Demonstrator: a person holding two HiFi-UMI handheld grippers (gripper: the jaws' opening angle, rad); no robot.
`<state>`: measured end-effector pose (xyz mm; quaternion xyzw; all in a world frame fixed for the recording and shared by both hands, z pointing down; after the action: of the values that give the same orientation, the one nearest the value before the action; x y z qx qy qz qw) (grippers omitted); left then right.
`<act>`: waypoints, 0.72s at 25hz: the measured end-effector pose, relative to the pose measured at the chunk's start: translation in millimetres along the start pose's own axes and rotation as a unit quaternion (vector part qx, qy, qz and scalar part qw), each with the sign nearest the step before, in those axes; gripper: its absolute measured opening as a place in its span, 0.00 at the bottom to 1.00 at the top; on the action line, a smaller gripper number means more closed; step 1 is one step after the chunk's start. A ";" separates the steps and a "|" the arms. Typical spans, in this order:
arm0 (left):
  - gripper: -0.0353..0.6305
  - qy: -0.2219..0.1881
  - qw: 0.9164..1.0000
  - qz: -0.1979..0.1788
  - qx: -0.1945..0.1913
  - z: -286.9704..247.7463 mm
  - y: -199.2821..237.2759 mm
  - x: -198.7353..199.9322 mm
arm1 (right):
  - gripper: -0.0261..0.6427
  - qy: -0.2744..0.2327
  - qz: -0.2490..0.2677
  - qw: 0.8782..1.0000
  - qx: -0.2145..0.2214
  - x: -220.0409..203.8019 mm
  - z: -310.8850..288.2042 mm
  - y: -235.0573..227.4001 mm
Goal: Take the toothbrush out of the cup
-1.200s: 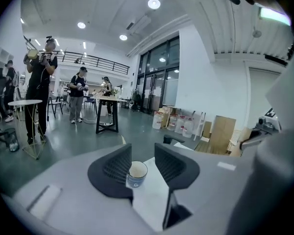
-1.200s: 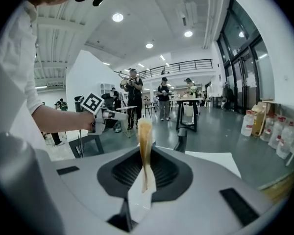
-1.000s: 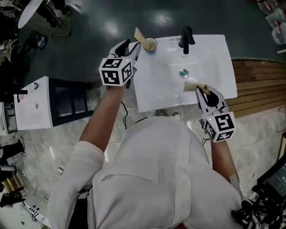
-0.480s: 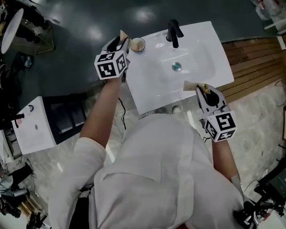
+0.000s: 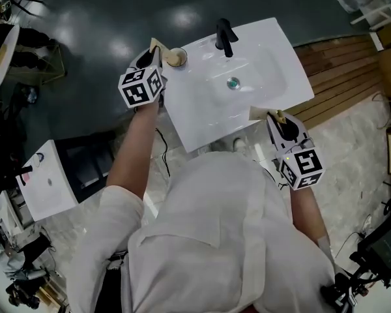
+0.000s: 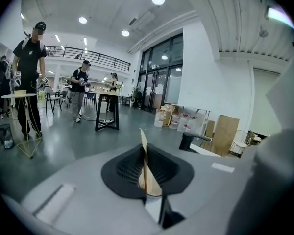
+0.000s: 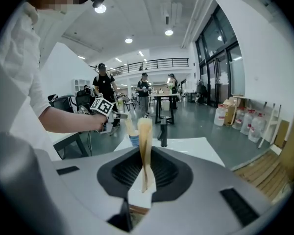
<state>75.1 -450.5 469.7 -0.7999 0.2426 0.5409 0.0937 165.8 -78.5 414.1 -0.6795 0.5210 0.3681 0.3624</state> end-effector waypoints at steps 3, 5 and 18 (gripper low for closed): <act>0.09 -0.011 1.000 -0.007 0.002 3.9 -1.6 8.4 | 0.11 -0.003 0.003 1.000 0.001 0.9 1.6 -2.9; 0.08 -0.018 1.000 -0.007 0.002 8.6 -2.9 12.3 | 0.11 -0.006 0.005 1.000 0.003 0.1 2.0 -3.4; 0.07 -0.086 0.996 -0.001 0.016 63.7 -15.7 53.6 | 0.11 -0.020 0.021 0.999 0.039 11.1 3.0 -7.0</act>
<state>46.5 -426.1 393.8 -0.7492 0.2411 0.6036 0.1275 174.3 -79.3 403.8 -0.6459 0.5421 0.3685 0.3913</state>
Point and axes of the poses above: the fingertips, and each gripper's own axes: z backward along the fingers, y to its left, x out of its top, the point moved 3 cm from there along z, backward along the fingers, and after that the axes turned 3 degrees about -z, right-handed, at the moved point
